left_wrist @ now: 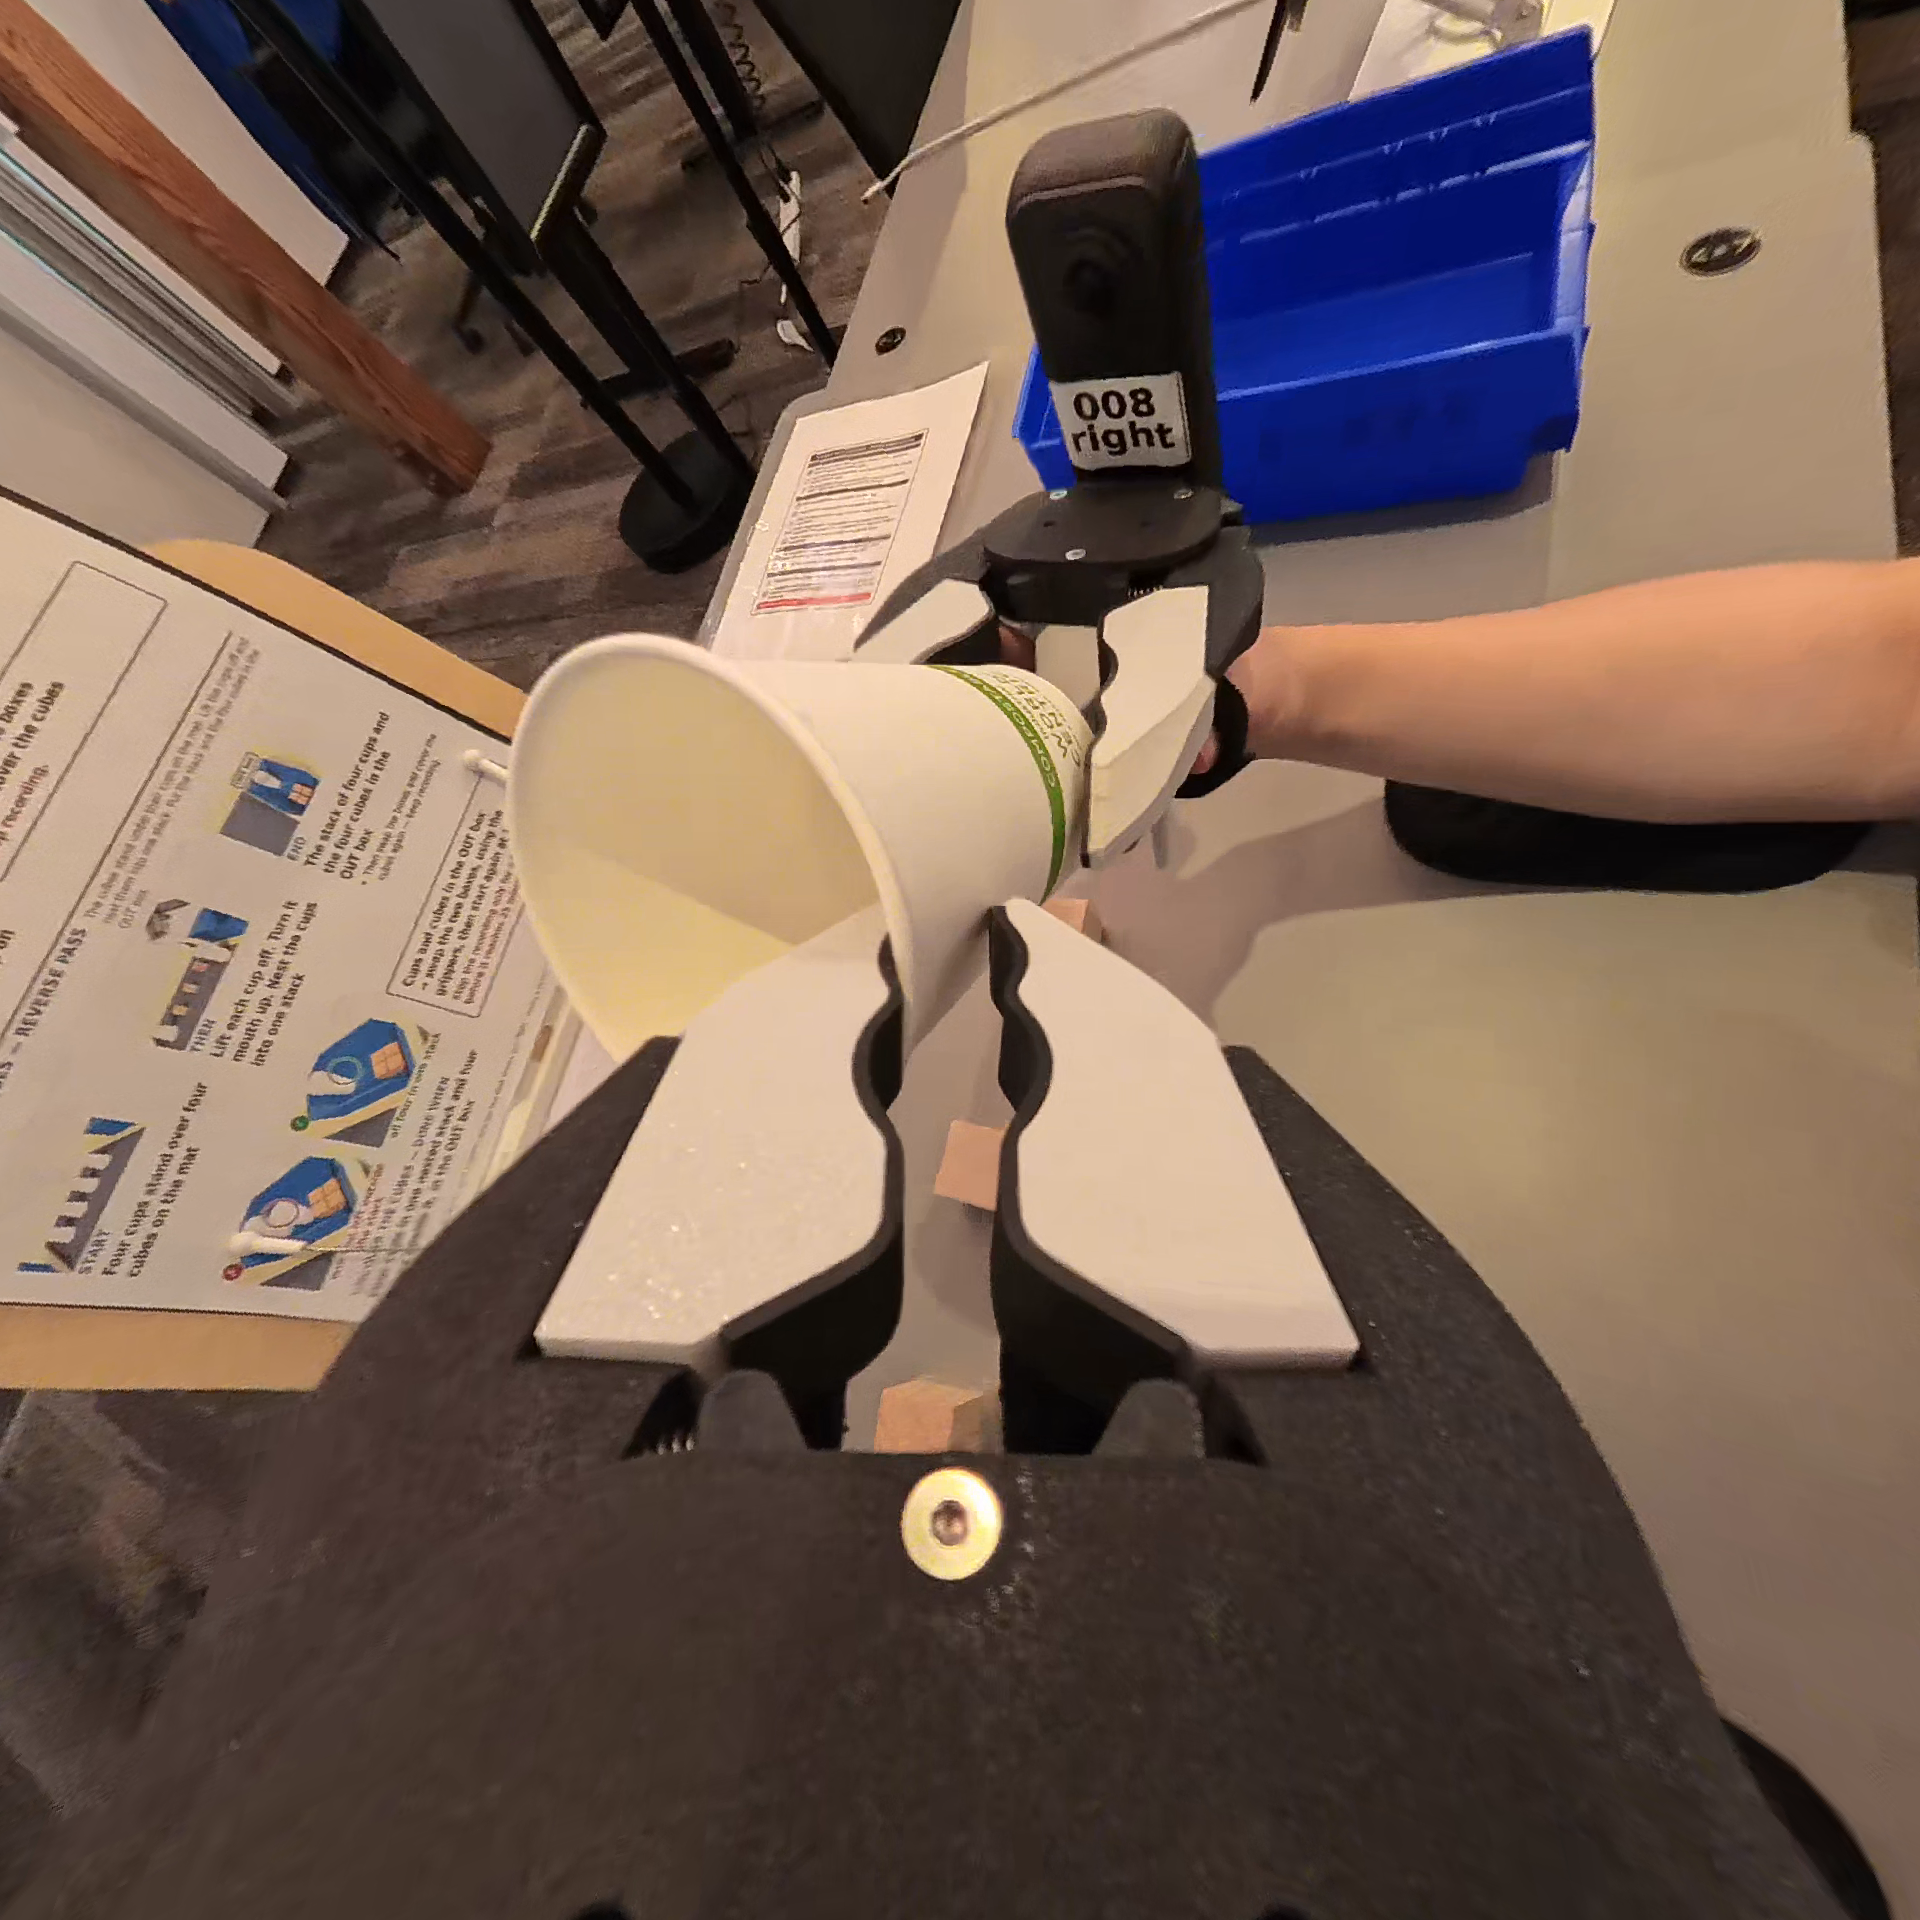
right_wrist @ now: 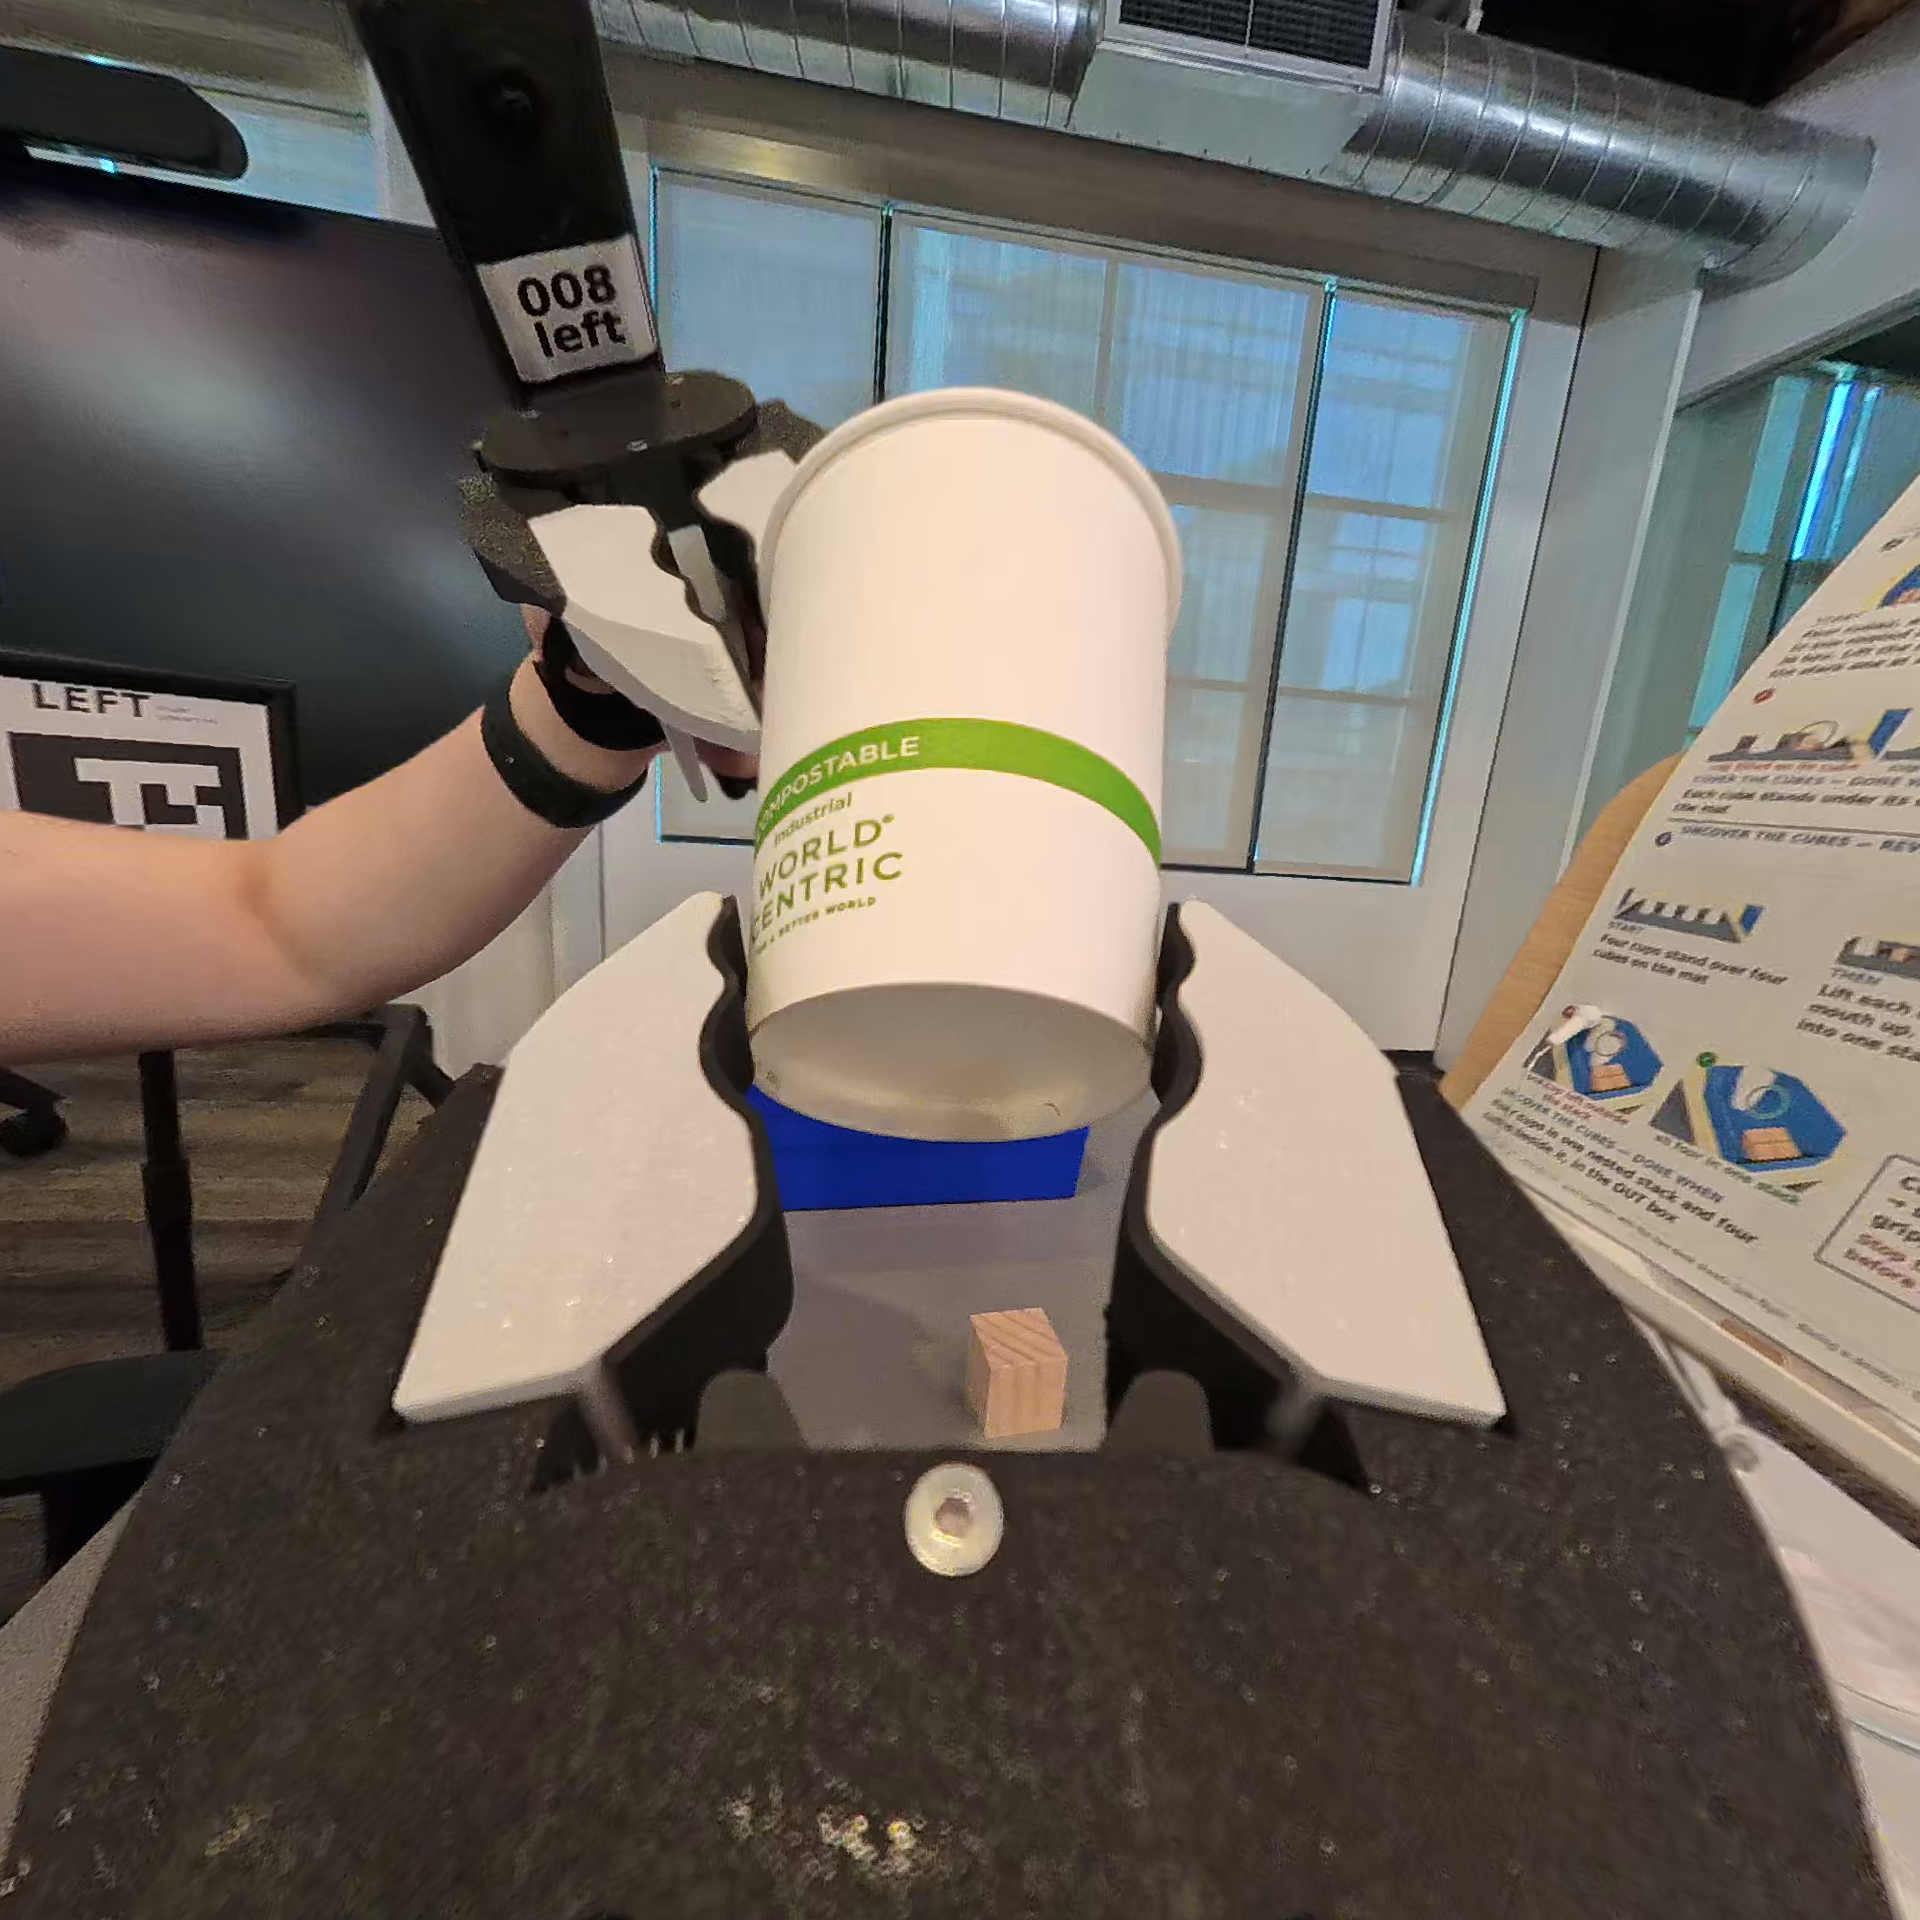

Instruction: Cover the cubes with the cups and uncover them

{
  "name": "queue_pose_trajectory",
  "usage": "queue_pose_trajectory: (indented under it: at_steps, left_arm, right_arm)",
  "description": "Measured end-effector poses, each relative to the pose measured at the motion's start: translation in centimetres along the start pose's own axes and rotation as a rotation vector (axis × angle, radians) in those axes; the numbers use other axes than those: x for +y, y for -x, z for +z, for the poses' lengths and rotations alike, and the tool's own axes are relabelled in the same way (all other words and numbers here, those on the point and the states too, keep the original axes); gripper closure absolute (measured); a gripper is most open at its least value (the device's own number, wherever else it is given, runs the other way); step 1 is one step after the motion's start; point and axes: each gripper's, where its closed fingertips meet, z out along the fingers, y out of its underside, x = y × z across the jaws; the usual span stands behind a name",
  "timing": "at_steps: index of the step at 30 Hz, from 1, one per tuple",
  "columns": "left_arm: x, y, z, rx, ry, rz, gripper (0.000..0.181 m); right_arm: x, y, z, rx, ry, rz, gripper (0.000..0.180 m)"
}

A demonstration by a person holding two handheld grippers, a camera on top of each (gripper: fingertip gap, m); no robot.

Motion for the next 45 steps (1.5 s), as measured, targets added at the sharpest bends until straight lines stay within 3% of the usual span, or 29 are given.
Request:
queue_pose_trajectory:
  at_steps: [5, 11, 16, 23, 27, 45]
  left_arm:
    - [-1.4, -0.8, -0.9, -0.024, -0.155, -0.002, 0.179]
    - [-1.2, -3.5, -1.5, 0.063, -0.230, 0.028, 0.181]
    - [-0.8, -4.9, -2.4, 0.139, -0.277, 0.060, 0.181]
    - [-1.3, -6.0, -3.8, 0.117, -0.401, 0.150, 0.181]
    - [-1.0, -6.6, -3.8, 0.142, -0.399, 0.141, 0.181]
    - [-1.7, -7.4, -4.2, 0.196, -0.487, 0.099, 0.181]
  right_arm:
    - [-1.1, -0.4, -0.4, 0.071, 0.004, -0.083, 0.092]
    - [-2.6, 0.8, -0.3, 0.028, -0.050, -0.086, 0.092]
    - [-2.7, 2.5, -0.4, -0.027, 0.023, -0.206, 0.090]
    - [-4.0, 5.3, 0.4, -0.053, 0.049, -0.362, 0.095]
    - [-5.1, 6.6, 0.7, -0.066, 0.018, -0.403, 0.104]
    - [-5.2, 7.4, 0.6, -0.075, 0.046, -0.450, 0.101]
